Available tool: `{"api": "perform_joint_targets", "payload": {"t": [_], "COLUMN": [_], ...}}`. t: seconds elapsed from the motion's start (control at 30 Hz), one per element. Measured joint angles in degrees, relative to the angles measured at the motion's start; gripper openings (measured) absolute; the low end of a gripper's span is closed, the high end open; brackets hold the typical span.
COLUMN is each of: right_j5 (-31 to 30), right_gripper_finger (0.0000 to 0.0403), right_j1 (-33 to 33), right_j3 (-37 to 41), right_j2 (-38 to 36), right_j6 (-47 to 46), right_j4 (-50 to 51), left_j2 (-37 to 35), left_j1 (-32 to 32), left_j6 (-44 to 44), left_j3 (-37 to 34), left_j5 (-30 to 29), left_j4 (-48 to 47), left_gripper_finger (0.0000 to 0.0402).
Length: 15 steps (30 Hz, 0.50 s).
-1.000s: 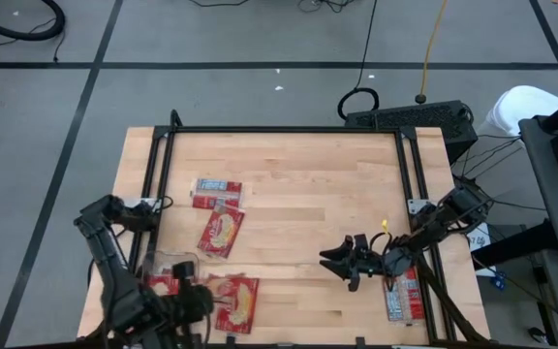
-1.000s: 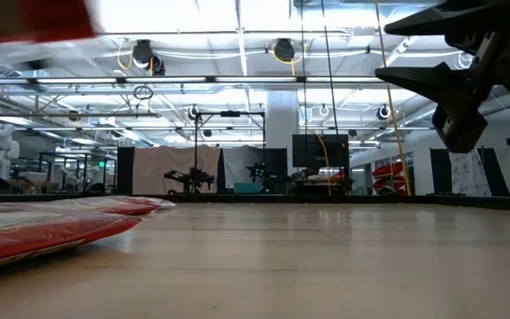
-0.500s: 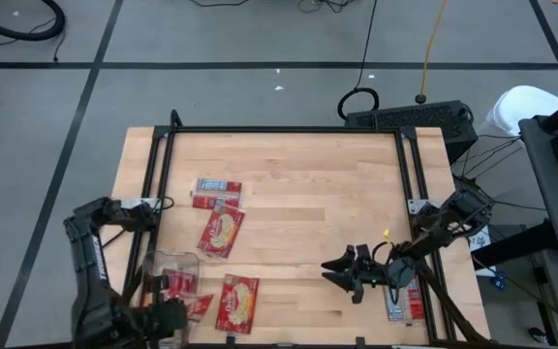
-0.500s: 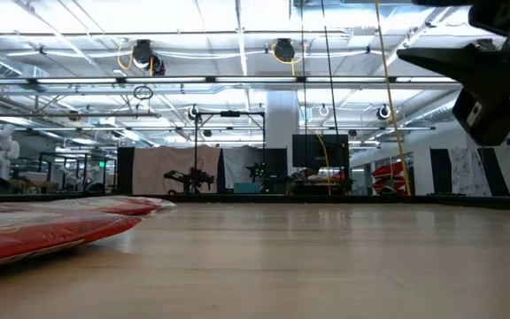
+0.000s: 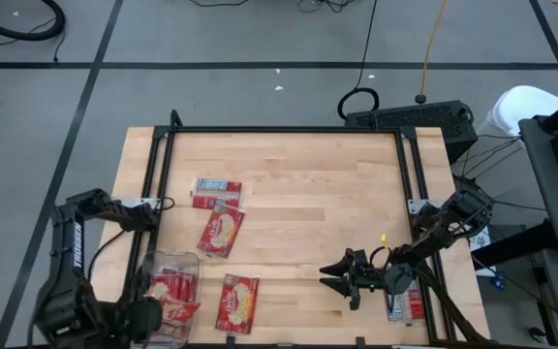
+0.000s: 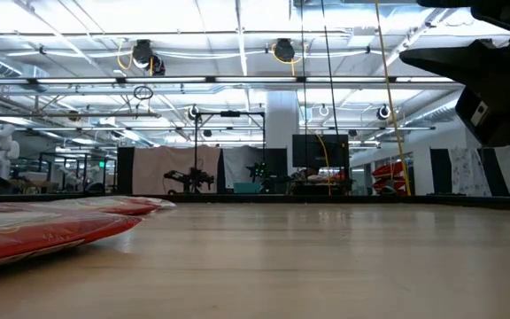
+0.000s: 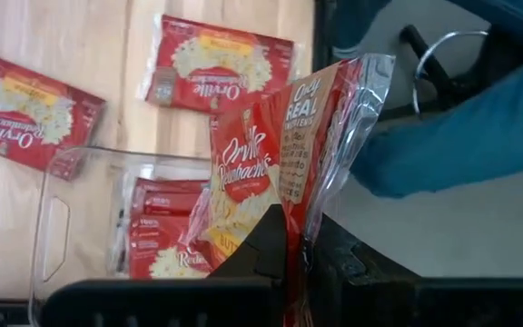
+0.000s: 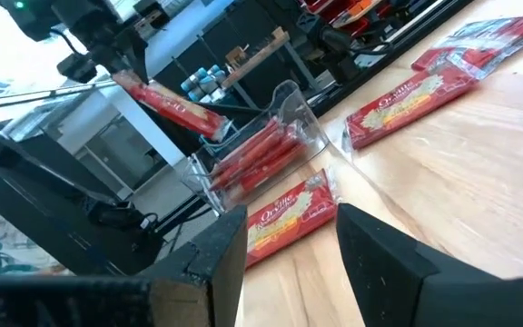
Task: Sort popcorn bags into baskets
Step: Put the popcorn bag into the transparent bin
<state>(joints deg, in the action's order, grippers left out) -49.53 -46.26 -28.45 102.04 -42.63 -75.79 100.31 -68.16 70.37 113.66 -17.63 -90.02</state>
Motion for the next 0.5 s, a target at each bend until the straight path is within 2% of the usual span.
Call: {"api": "perform_joint_targets", "payload": {"t": [0.13, 0.2, 0.33, 0.5], "right_j5": [-0.07, -0.07, -0.05, -0.03], "right_gripper_finger": [0.0164, 0.0164, 0.0164, 0.0164], "right_j1": [0.00, 0.00, 0.00, 0.00], "right_j3": [0.00, 0.00, 0.00, 0.00], "right_j2": [0.00, 0.00, 0.00, 0.00], "right_j6": [-0.04, -0.02, 0.19, 0.24], "right_j4": [1.62, 1.80, 2.39, 2.77], "left_j2": [-3.20, -6.31, -11.32, -12.87], "left_j1": [-1.32, -1.61, -1.73, -1.72], "left_j6": [0.10, 3.13, 9.42, 8.60], "left_j3": [-5.69, -10.79, -18.55, -22.78], "left_j5": [1.61, 3.89, 4.50, 4.11], "left_j4": [0.18, 0.02, -0.17, 0.01], "left_gripper_finger": [0.0019, 0.0019, 0.0019, 0.0019]}}
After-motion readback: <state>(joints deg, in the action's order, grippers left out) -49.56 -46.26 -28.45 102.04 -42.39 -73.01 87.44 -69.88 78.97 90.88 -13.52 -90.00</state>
